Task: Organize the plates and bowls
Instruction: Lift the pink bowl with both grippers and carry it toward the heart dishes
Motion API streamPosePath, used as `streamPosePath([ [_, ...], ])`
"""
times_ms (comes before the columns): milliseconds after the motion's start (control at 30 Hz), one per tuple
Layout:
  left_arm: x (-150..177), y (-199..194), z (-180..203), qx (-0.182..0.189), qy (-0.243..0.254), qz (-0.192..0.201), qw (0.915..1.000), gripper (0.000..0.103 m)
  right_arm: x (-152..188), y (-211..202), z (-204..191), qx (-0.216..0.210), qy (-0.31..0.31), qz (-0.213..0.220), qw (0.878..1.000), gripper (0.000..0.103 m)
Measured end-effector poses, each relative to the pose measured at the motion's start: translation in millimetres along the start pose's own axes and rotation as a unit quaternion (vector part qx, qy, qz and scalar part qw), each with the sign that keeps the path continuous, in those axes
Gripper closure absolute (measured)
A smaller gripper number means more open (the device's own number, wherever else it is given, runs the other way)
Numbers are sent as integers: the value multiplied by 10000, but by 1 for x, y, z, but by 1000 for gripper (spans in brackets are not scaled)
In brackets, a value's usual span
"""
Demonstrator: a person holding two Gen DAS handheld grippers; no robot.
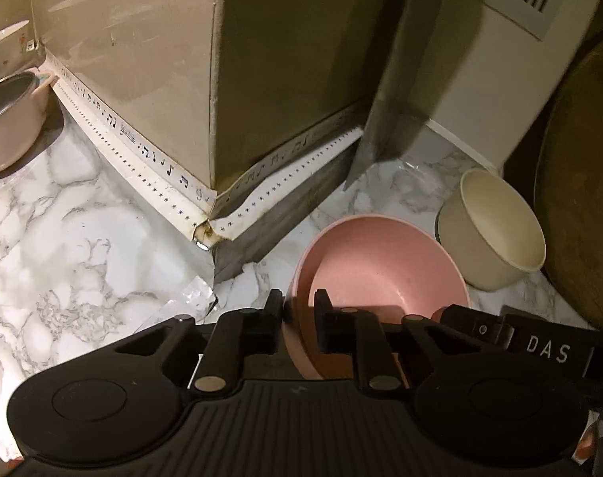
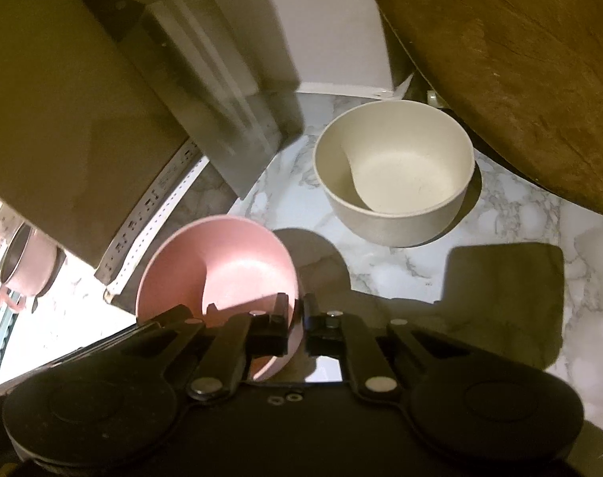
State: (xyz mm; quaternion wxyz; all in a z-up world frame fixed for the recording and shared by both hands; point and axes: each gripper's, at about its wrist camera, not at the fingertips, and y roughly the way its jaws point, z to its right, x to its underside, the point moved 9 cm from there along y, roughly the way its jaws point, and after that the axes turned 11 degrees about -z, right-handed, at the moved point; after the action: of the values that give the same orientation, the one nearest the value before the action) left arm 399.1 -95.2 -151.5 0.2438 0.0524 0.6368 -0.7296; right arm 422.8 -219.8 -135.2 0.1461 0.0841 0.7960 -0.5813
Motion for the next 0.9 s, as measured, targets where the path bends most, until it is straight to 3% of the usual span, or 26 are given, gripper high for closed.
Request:
streamPosePath([
  [333,28,-26,4,144,323,-127,9993,87,29,-18,0,70,-118,-119,9998,98],
  [900,113,-89,11,505,897,-444,9937,87,104,-86,10,249,-103,-15,9996,98],
])
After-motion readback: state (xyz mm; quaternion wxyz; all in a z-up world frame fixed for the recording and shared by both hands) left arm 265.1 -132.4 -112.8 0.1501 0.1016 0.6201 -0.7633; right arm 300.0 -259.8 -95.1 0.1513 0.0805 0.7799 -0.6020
